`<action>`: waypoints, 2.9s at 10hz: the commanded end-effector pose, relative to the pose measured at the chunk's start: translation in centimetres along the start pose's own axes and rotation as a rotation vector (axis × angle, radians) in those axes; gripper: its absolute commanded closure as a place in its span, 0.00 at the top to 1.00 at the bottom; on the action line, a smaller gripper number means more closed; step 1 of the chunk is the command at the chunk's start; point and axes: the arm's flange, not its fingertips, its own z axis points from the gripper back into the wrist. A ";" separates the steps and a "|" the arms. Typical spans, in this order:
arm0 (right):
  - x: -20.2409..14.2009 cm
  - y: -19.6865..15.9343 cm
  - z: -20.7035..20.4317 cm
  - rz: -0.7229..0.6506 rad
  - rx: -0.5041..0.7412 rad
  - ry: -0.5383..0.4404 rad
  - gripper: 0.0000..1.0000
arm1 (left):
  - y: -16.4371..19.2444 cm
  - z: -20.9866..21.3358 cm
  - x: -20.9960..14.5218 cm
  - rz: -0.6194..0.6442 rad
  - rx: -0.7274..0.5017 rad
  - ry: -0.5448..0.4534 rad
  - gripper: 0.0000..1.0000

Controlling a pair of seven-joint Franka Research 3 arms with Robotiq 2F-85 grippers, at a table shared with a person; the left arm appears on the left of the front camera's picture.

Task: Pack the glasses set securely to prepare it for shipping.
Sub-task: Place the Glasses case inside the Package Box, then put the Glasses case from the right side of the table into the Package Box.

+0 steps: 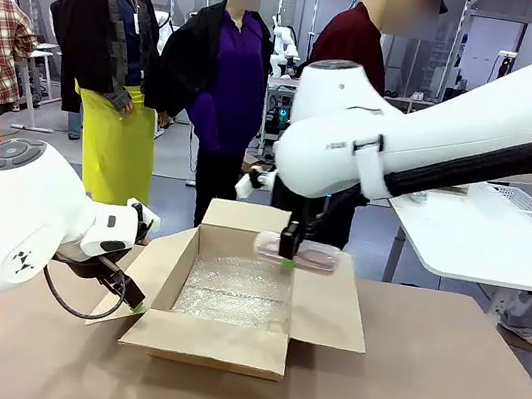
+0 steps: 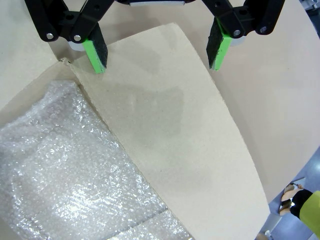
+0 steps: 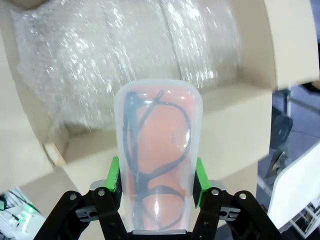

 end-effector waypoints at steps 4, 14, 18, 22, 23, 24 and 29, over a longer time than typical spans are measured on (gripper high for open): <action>6.5 -1.8 -5.9 0.227 -0.103 -0.045 0.64 | 0.1 0.0 -0.1 0.003 0.000 0.000 1.00; 9.3 -5.3 -16.2 0.299 -0.071 -0.072 0.90 | 0.1 0.0 -0.1 0.003 0.000 0.000 1.00; 8.7 -5.0 -15.1 0.283 -0.060 -0.060 1.00 | 0.1 0.0 -0.1 0.003 0.000 0.000 1.00; 9.1 -5.3 -16.0 0.273 -0.082 -0.066 0.98 | 0.1 0.0 -0.1 0.003 0.000 0.000 1.00; 9.1 -5.3 -16.0 0.273 -0.082 -0.066 0.98 | 0.1 0.0 -0.1 0.003 0.000 0.000 1.00; 9.1 -5.3 -16.0 0.273 -0.082 -0.066 0.98 | 0.1 0.0 -0.1 0.003 0.000 0.000 1.00; 9.1 -5.3 -16.0 0.273 -0.082 -0.066 0.98 | 0.1 0.0 -0.1 0.003 0.000 0.000 1.00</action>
